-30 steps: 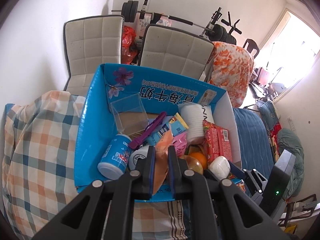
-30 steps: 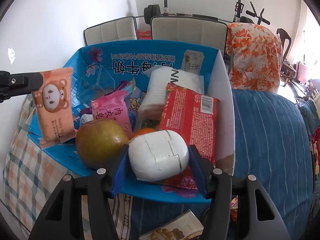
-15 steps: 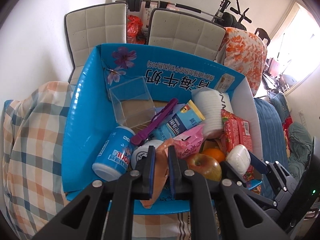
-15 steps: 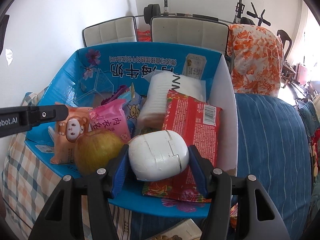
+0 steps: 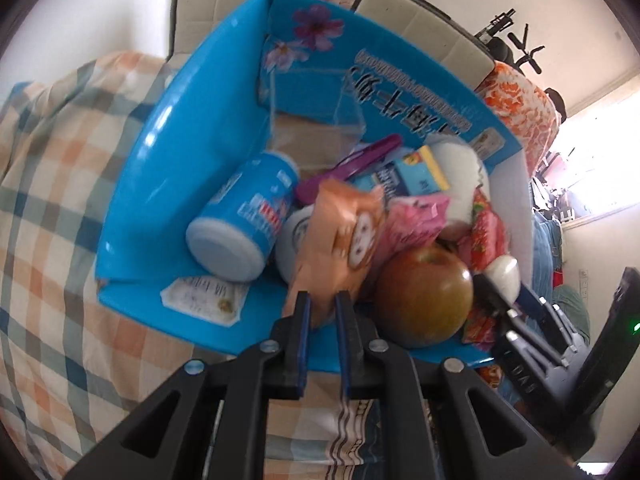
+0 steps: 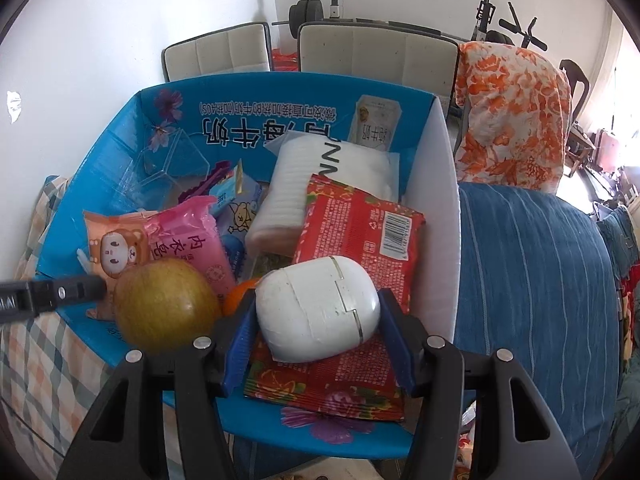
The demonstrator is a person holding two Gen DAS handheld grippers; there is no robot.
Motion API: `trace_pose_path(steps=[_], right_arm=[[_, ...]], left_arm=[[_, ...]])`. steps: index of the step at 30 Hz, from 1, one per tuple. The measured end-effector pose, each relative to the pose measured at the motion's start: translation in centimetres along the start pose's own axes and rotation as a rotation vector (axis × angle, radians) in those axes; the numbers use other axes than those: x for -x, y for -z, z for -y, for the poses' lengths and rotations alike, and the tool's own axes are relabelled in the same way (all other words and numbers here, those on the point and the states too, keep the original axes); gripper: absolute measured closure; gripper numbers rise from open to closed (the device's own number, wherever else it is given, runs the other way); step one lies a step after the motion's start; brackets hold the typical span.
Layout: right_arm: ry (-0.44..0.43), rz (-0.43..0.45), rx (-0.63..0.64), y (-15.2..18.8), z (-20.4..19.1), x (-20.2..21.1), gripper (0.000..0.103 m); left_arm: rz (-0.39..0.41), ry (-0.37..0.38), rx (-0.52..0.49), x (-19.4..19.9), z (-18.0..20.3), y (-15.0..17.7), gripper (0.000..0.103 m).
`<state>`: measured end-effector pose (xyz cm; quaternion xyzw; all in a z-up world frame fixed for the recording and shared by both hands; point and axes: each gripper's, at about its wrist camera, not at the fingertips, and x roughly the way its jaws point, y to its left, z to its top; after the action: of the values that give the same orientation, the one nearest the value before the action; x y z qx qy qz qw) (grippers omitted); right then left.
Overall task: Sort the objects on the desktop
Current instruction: 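Grasp the wooden bead bracelet with the left tool while the right tool grasps the purple compact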
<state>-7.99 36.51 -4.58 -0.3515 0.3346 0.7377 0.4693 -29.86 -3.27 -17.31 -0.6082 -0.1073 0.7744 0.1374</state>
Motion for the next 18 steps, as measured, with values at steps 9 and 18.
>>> trace_pose_path(steps=[9,18], right_arm=[[-0.123,0.042,-0.071,0.1,1.3,1.7,0.020],[-0.236,0.151,-0.271,2.7,8.3,8.2,0.012]], left_arm=[[0.106,0.017,0.026,1.6,0.3,0.2,0.017],[0.216,0.020,-0.158,6.3,5.6,4.5,0.010]])
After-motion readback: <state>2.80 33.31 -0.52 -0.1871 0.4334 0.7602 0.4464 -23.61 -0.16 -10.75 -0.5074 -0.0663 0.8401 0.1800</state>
